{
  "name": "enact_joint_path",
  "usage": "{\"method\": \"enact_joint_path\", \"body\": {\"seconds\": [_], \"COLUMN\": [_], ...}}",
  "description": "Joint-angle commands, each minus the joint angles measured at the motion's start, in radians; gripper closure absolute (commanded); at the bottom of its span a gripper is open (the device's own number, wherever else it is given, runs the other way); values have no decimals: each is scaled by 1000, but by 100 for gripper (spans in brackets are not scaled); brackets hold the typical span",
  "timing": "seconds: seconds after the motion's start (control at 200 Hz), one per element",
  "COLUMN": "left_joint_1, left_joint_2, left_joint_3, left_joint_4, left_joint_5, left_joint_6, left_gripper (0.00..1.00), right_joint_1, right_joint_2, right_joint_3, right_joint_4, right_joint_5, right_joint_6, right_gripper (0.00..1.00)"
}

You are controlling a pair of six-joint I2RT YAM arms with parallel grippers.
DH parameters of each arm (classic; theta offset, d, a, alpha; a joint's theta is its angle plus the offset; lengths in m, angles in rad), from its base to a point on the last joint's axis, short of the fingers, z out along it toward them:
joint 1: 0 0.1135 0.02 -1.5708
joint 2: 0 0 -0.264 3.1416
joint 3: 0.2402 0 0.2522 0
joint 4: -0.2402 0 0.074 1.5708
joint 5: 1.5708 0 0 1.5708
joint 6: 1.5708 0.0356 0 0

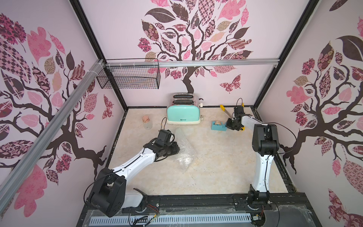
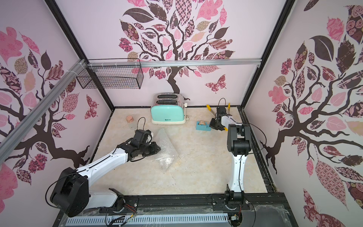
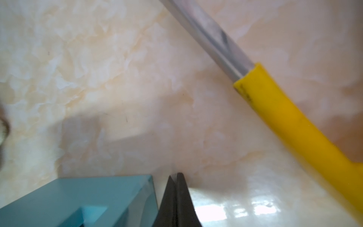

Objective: Wrap mugs in bubble wrap
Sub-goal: Tear off the tape using the Tape Cutter.

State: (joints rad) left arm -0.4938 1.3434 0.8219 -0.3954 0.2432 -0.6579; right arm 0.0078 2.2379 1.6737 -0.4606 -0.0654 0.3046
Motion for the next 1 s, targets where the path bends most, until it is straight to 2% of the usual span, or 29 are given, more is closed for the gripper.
{"method": "enact_joint_path", "body": {"seconds": [0.0, 0.14, 0.25, 0.31, 0.395, 0.515, 0.655, 0.79, 0.996], "left_joint_1": [-6, -6, -6, -6, -6, -6, -6, -6, -6], "left_joint_2": [-25, -32, -33, -34, -36, -38, -41, -43, -41], "left_joint_3": [-17, -18, -22, -24, -24, -25, -25, -24, -21], "left_joint_4": [6, 10, 18, 18, 17, 17, 17, 11, 5], "left_joint_5": [15, 18, 23, 25, 25, 25, 25, 24, 21], "left_joint_6": [3, 1, -1, 0, 1, -1, 0, 1, 4], "left_gripper": [79, 79, 79, 79, 79, 79, 79, 79, 79], "right_joint_1": [42, 61, 61, 61, 71, 72, 49, -5, -35], "right_joint_2": [132, 196, 202, 178, 27, -112, -267, -323, -386], "right_joint_3": [53, 144, 152, 159, 64, 86, -5, -82, -134], "right_joint_4": [-245, -354, -375, -385, -264, -275, -166, -63, -3], "right_joint_5": [218, 327, 337, 291, 254, 227, 80, -62, -80], "right_joint_6": [-77, -111, -130, -126, -112, -105, -69, -13, 12], "right_gripper": [100, 100, 100, 100, 100, 100, 100, 100, 100]}}
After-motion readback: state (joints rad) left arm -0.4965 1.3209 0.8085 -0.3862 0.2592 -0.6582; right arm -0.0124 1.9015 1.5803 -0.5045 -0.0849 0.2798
